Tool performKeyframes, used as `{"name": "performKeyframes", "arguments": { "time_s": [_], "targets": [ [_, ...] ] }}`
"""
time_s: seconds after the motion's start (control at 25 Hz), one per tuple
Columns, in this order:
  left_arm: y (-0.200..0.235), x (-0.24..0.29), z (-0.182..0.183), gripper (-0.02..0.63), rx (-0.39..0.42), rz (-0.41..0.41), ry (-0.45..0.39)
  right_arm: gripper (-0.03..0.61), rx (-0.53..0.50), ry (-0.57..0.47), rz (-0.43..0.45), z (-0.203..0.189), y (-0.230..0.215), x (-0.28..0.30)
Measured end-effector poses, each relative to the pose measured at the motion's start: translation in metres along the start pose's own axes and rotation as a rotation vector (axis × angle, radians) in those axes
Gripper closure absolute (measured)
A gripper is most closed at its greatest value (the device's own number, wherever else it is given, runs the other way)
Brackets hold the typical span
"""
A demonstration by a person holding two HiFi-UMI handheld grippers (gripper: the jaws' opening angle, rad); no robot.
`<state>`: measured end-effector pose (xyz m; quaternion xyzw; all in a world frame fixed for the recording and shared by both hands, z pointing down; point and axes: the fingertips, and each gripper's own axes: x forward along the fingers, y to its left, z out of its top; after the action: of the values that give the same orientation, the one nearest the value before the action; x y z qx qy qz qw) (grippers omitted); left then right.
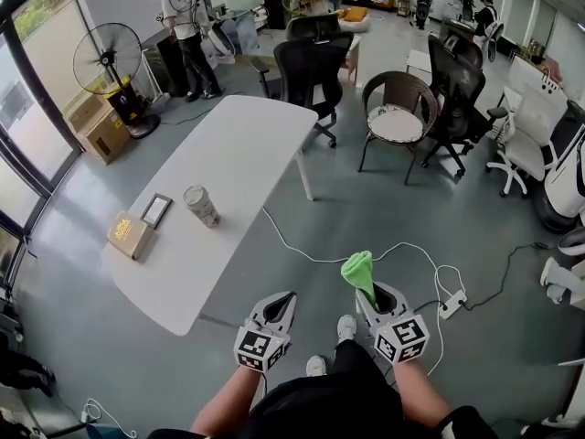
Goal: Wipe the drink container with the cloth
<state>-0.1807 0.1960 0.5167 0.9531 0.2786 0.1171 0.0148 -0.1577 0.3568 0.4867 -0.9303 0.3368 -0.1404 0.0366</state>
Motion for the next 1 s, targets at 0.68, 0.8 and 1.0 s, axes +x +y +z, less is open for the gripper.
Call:
{"name": "performKeyframes", "arguments": {
  "time_s": [0.68,0.8,1.0],
  "targets": [
    [0.132,0.093,0.036,0.604,-0.036,0.180,0.055,0.469,-0.017,0.103,0.236,0.049,-0.033,0.207],
    [0.163,0.104,0.037,0.604,-0.059,0.255,0.051,0.469,-0.023,0.121,0.319,0.050,-0.033,0.248],
    [0.204,0.100,0.040,0.604,-0.097,0.401,0.050,0.469,-0.048,0.144,0.473,0.061,-0.015,0.305]
  ]
}}
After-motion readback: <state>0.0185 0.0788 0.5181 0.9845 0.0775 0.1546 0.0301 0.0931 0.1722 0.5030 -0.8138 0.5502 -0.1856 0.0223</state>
